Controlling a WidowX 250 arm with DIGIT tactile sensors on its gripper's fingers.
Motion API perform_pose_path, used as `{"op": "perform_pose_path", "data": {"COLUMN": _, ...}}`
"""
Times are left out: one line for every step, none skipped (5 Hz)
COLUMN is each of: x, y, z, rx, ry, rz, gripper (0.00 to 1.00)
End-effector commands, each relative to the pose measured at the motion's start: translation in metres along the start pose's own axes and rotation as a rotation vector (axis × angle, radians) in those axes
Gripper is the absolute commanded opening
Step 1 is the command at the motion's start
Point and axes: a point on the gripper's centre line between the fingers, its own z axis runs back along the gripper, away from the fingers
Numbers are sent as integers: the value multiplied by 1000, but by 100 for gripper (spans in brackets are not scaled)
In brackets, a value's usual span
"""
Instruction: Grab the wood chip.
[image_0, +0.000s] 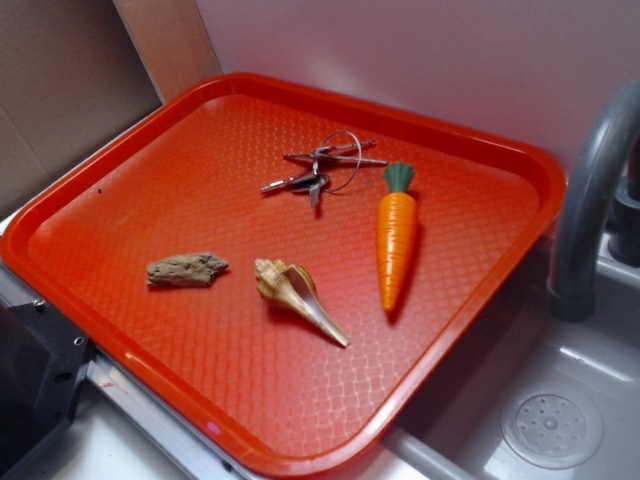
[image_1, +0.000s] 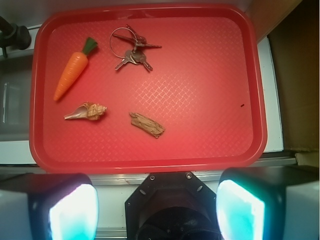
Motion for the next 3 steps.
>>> {"op": "perform_pose_path", "data": {"x": 0, "y": 0, "z": 0, "rx": 0, "ry": 0, "rz": 0, "gripper": 100}}
{"op": "perform_pose_path", "data": {"x": 13, "y": -40, "z": -30, "rx": -2, "ry": -58, "rz": -253, "gripper": 100}}
{"op": "perform_pose_path", "data": {"x": 19, "y": -45, "z": -84, "rx": 21, "ry": -44, "rz": -509, "gripper": 100}}
